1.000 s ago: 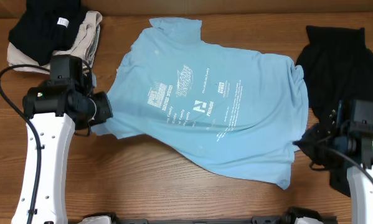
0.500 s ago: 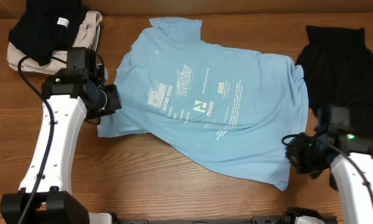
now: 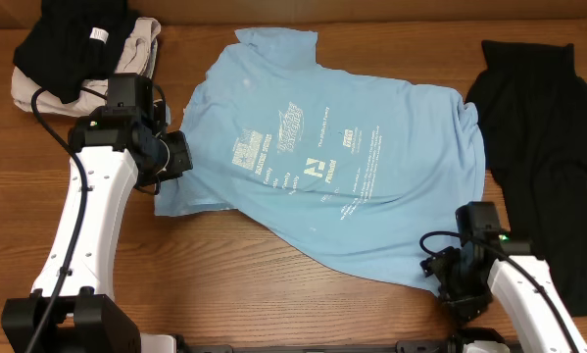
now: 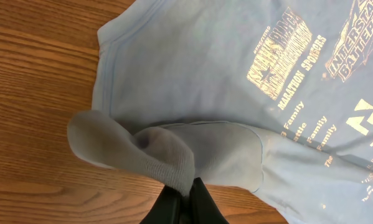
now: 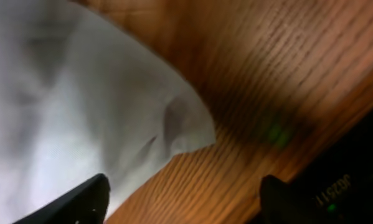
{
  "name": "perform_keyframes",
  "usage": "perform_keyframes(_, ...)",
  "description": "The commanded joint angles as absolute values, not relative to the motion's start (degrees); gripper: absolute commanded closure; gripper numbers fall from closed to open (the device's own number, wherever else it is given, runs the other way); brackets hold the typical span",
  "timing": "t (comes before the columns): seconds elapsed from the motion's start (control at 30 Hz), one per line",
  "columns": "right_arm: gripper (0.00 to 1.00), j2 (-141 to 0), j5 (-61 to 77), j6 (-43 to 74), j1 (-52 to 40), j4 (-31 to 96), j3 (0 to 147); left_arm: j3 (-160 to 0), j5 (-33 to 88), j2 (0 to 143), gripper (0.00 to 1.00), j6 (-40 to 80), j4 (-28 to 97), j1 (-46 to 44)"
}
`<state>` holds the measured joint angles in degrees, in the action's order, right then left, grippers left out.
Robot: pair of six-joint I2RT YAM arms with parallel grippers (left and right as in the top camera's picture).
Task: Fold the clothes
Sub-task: 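Grasp the near hem corners again with both grippers, then fold the near hem upward toward the collar with both grippers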
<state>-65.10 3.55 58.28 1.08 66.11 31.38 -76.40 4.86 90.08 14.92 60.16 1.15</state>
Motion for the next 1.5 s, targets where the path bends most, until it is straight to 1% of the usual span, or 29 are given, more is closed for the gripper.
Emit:
perform_keyframes(0.0, 0.18, -64.97, 2.2, 61.56, 0.8, 64.82, 29.45, -76.49, 4.45, 90.65, 0.96, 15.86, 59.92, 1.37)
perform_keyframes(0.1, 0.18, -64.97, 2.2, 61.56, 0.8, 64.29, 29.21, -76.49, 4.43, 90.65, 0.96, 15.86, 59.86, 1.37)
perform_keyframes(0.23, 0.26, -64.97, 2.17, 61.32, 0.8, 63.59, 29.21, -76.49, 4.45, 90.65, 0.96, 15.86, 59.68, 1.37)
perform_keyframes(0.43, 0.3, -65.25, 2.15, 61.3, 0.8, 62.15, 29.21, -76.49, 4.43, 90.65, 0.96, 15.86, 59.57, 1.37)
perform_keyframes(0.5, 0.33, -65.87, 2.17, 61.32, 0.8, 61.89, 29.21, -76.49, 4.38, 90.65, 0.96, 15.86, 59.42, 1.37)
perform_keyframes(0.53, 0.37, -66.35, 2.22, 61.32, 0.8, 61.82, 29.21, -76.49, 4.29, 90.65, 0.96, 15.86, 59.29, 1.37)
perform_keyframes(0.57, 0.5, -67.07, 2.57, 61.3, 0.8, 61.73, 29.21, -76.49, 4.1, 90.65, 0.96, 15.86, 59.2, 1.37)
perform_keyframes(0.6, 0.57, -67.48, 2.7, 61.32, 0.8, 61.73, 29.21, -76.49, 3.95, 90.65, 0.96, 15.84, 59.05, 1.37)
perform_keyframes(0.63, 0.6, -68.2, 2.94, 61.32, 0.8, 61.52, 29.21, -76.49, 3.84, 90.65, 0.96, 15.84, 58.83, 1.37)
perform_keyframes(0.67, 0.6, -68.77, 3.11, 61.3, 0.8, 61.25, 29.21, -76.49, 3.81, 90.65, 0.96, 15.81, 58.65, 1.39)
perform_keyframes(0.73, 0.57, -70.02, 3.4, 61.28, 0.8, 60.62, 29.21, -76.49, 3.84, 90.65, 0.96, 15.4, 58.37, 1.39)
perform_keyframes(0.8, 0.51, -70.98, 3.73, 61.1, 0.8, 60.01, 29.21, -76.49, 3.55, 90.65, 0.96, 15.35, 58.26, 1.39)
perform_keyframes(0.83, 0.46, -71.7, 3.95, 61.1, 0.8, 59.75, 29.21, -76.49, 3.31, 90.65, 0.96, 15.31, 58.28, 1.37)
perform_keyframes(0.9, 0.41, -72.27, 4.1, 61.08, 0.8, 59.4, 29.21, -76.49, 3.16, 90.65, 0.96, 15.27, 58.26, 1.37)
perform_keyframes(0.93, 0.39, -72.51, 4.12, 61.08, 0.8, 59.22, 29.21, -76.49, 3.16, 90.65, 0.96, 15.27, 58.22, 1.37)
perform_keyframes(1.03, 0.39, -72.9, 4.14, 61.08, 0.8, 58.7, 29.21, -76.49, 3.05, 90.65, 0.96, 15.27, 58.15, 1.37)
perform_keyframes(1.1, 0.45, -72.9, 4.14, 61.08, 0.8, 58.52, 29.21, -76.49, 2.7, 90.65, 0.96, 15.27, 58.15, 1.39)
perform_keyframes(1.17, 0.6, -72.9, 4.14, 61.08, 0.8, 58.52, 29.21, -76.49, 2.33, 90.65, 0.96, 15.27, 58.15, 1.39)
perform_keyframes(1.2, 0.7, -72.9, 4.14, 60.93, 0.8, 58.52, 29.21, -76.49, 2.33, 90.65, 0.96, 15.27, 58.15, 1.39)
perform_keyframes(1.27, 0.76, -72.88, 5.08, 58.26, 0.8, 57.78, 29.21, -76.49, 2.33, 90.65, 0.96, 15.27, 58.13, 1.39)
perform_keyframes(1.3, 0.82, -72.88, 5.39, 57.1, 0.8, 57.39, 29.21, -76.49, 2.33, 90.65, 0.96, 15.27, 58.06, 1.39)
perform_keyframes(1.37, 0.96, -72.88, 5.74, 56.55, 0.8, 57.3, 29.26, -76.49, 2.35, 90.65, 0.96, 15.27, 57.76, 1.39)
perform_keyframes(1.47, 0.96, -72.73, 6.24, 55.35, 0.86, 58.59, 30.37, -76.69, 2.35, 90.63, 0.96, 15.27, 57.49, 1.63)
